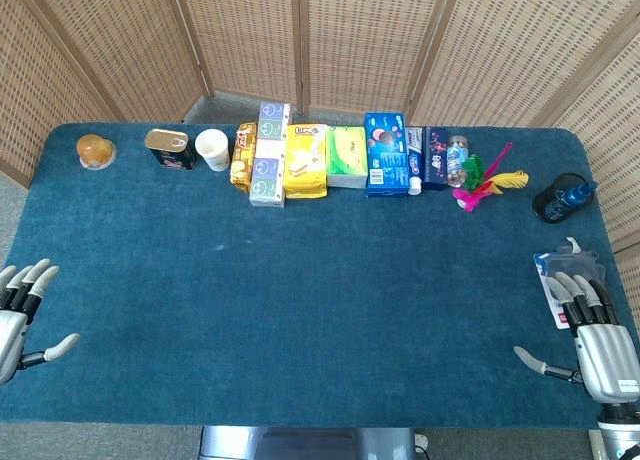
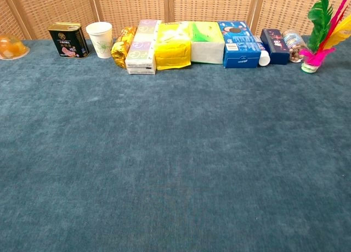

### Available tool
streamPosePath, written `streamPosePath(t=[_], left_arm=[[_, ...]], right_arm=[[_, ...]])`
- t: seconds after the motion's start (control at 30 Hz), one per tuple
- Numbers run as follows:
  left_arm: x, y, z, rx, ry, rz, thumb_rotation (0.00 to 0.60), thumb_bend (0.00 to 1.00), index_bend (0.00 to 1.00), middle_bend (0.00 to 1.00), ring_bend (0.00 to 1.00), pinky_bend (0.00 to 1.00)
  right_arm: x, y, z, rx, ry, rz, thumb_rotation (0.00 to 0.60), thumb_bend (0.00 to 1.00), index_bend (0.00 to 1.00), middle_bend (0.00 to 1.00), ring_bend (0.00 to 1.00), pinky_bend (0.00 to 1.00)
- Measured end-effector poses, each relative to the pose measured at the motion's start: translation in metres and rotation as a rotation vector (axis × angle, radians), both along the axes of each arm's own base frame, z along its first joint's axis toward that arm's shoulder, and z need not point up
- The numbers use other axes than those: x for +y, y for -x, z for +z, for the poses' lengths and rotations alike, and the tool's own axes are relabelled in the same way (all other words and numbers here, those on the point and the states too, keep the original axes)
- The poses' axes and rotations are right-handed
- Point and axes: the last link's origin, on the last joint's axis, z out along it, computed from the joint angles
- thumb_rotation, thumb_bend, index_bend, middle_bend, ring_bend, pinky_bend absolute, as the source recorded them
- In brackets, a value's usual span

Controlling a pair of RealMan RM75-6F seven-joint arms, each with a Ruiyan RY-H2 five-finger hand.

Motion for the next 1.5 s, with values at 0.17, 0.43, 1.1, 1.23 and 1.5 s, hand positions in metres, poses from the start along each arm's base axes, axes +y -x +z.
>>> streamPosePath(t=[0.17,0.43,1.1,1.23,1.5], left_arm=[[0.001,0.001,-0.002,0.008,0.005,0.005,0.0,0.0,0.0,0.0,0.0,0.0],[0.003,0.0,-0.003,-0.006,-0.009,-0.003,0.0,0.0,0.18,0.11,0.05,0.0],[0.014,-0.003,-0.008,-0.135,-0.062,-0.133,0.0,0.0,1.0,1.0,0.9,0.0],[0.018,-0.012,-0.013,-0.144,-0.024,-0.207,0.0,0.0,1.0,1.0,0.9,0.0],[0.046,-0.045,-0.04,-0.152,0.192,-0.579,0.0,0.0,1.0,1.0,0.91,0.0]], right_arm=[[-0.001,0.001,0.0,0.0,0.001,-0.004,0.249,0.0,0.03,0.0,0.0,0.0],[-0.001,0.0,0.0,0.001,0.002,-0.002,0.252,0.0,0.03,0.0,0.0,0.0],[0.0,0.0,0.001,0.001,0.006,0.0,0.247,0.0,0.03,0.0,0.0,0.0],[0.0,0.0,0.0,0.004,0.007,-0.003,0.25,0.0,0.03,0.0,0.0,0.0],[0.0,0.001,0.004,-0.004,0.029,-0.01,0.245,0.0,0.03,0.0,0.0,0.0]])
